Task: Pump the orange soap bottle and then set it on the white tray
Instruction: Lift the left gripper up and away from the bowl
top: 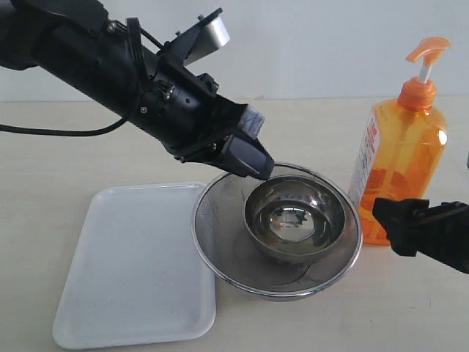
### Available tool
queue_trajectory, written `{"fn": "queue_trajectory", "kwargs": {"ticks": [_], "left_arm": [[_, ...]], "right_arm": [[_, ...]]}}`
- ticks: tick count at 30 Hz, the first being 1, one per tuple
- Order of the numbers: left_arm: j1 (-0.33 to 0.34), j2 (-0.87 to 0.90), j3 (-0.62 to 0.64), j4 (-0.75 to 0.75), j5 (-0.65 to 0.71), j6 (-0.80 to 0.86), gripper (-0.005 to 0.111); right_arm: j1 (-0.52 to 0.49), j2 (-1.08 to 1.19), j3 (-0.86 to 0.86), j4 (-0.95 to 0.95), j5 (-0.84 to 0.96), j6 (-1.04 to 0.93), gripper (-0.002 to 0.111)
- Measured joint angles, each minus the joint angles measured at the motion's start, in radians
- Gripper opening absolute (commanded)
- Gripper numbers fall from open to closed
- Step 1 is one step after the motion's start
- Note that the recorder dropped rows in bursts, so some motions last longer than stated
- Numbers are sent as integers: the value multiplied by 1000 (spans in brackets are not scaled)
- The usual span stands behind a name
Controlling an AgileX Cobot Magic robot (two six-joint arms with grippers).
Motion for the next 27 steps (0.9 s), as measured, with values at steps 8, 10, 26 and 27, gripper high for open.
{"fn": "queue_trajectory", "kwargs": {"ticks": [8,10,26,27], "left_arm": [[0,-48,2,0,11,62,34],[0,-66,2,0,1,88,34],[0,-82,2,-4,-29,157,34],[0,-82,2,-4,-31,157,34]], "right_arm": [[0,0,0,0,2,-55,78],[0,0,0,0,2,-65,78],[0,0,0,72,-55,-213,78],[0,0,0,88,-60,-223,78]]}}
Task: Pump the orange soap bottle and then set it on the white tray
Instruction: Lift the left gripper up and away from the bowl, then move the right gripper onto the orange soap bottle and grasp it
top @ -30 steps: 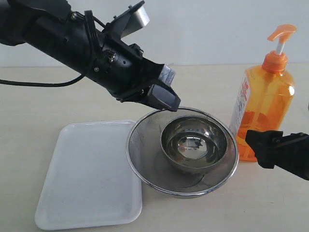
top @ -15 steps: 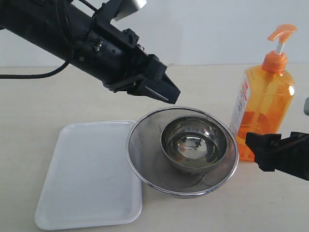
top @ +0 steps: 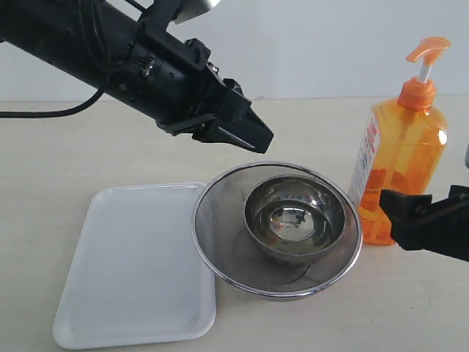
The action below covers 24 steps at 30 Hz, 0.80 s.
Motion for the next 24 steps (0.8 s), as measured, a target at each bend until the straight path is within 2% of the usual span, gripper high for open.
{"fn": "queue_trajectory", "kwargs": {"ticks": [1,4,6,15,20,24], "left_arm": [[0,0,0,0,-2,0,34],[0,0,0,0,-2,0,34],[0,0,0,0,-2,0,34],[0,0,0,-17,2,2,34],[0,0,0,-18,2,4,34],[0,0,0,-18,2,8,34]], "right_arm": [[0,0,0,17,-21,-6,79],[0,0,0,28,-57,-13,96],[0,0,0,30,-69,-15,100],[0,0,-36,30,-93,6,100],[0,101,-38,30,-171,37,100],[0,225,-38,30,-310,74,100]]}}
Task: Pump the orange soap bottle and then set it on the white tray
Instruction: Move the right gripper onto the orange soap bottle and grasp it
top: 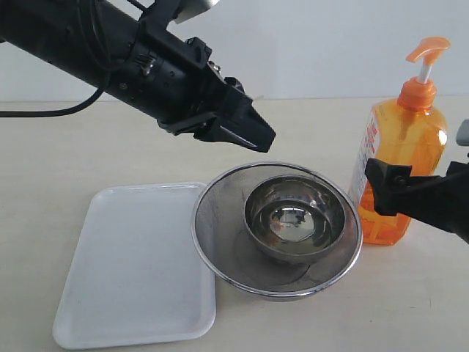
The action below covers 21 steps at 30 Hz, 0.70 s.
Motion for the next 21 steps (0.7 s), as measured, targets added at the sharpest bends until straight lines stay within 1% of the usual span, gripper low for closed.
{"fn": "queue_trajectory", "kwargs": {"ticks": [5,9,11,16,18,21], "left_arm": [[0,0,0,0,0,4,34],[0,0,0,0,0,13,34],[0,0,0,0,0,15,34],[0,0,0,0,2,17,34],[0,0,0,0,2,19,34],[0,0,0,0,2,21,34]], "right_arm": [[0,120,-2,-35,-146,37,100],[0,256,-4,-45,-315,43,100],[0,308,-26,-45,-345,34,100],[0,410,-128,-41,-330,26,99],[0,428,-152,-30,-317,24,84],[0,430,-154,-11,-314,22,50]]}}
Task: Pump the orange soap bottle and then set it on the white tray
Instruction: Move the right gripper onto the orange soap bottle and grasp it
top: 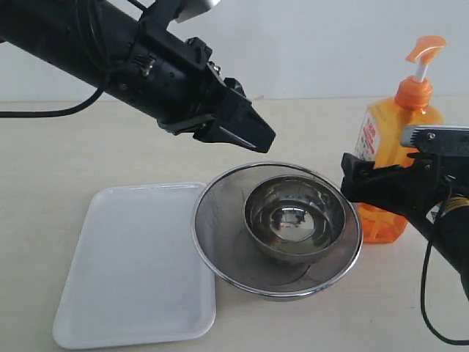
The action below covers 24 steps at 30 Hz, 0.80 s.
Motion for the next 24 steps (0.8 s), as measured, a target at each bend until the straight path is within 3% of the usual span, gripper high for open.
{"fn": "queue_trajectory", "kwargs": {"ticks": [3,14,24], "left_arm": [[0,0,0,0,-2,11,34],[0,0,18,0,-22,17,34],[0,0,20,0,-43,17,34]], "right_arm": [[0,1,0,35,-7,-15,3],[0,-40,-2,299,38,-398,2],[0,-185,1,326,271,-668,2]]}}
